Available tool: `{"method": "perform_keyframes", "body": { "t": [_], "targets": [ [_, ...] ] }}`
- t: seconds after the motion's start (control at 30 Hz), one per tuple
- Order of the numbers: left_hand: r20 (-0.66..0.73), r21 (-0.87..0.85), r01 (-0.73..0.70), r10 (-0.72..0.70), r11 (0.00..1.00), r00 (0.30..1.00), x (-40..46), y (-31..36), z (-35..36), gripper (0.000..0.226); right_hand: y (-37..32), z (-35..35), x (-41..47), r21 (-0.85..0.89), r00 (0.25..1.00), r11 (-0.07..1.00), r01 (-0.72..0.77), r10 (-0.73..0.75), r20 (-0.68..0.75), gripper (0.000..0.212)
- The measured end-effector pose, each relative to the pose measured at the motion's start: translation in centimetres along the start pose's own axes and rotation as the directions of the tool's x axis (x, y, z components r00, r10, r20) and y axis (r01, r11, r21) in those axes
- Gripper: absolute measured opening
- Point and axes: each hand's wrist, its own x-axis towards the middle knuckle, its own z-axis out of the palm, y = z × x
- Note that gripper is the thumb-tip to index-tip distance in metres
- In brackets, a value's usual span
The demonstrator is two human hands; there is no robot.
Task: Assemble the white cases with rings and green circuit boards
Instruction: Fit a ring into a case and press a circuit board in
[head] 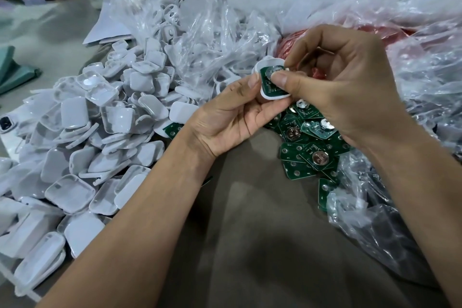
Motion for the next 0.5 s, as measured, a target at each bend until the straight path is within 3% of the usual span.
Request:
{"method": "perform_keyframes", "body": {
  "t": [0.13,0.2,0.33,0.5],
  "targets": [
    [0.065,-0.045,-0.019,0.022,0.999,0.998,-0.2,0.0,0.0,0.053,-0.4,-0.5,-0.2,0.170,0.999,0.985,-0.026,0.032,-0.033,0.006],
    [0.087,-0.047,-0.045,0.049,0.998,0.995,-0.1,0.1,-0.1,0.056,-0.4,-0.7,0.0,0.164,0.997,0.986,-0.012,0.026,-0.080,0.013],
    [0.059,0.027,-0.111,0.109,0.993,0.992,0.2,0.1,-0.2,0.062,-0.4,-0.7,0.2,0.057,0.992,0.997,0.051,-0.044,-0.120,0.028],
    [0.081,0.054,-0.169,0.164,0.984,0.983,0.5,0.2,-0.2,0.070,-0.8,0.2,-0.2,-0.143,0.986,0.980,0.136,-0.148,-0.074,0.020]
  ]
}}
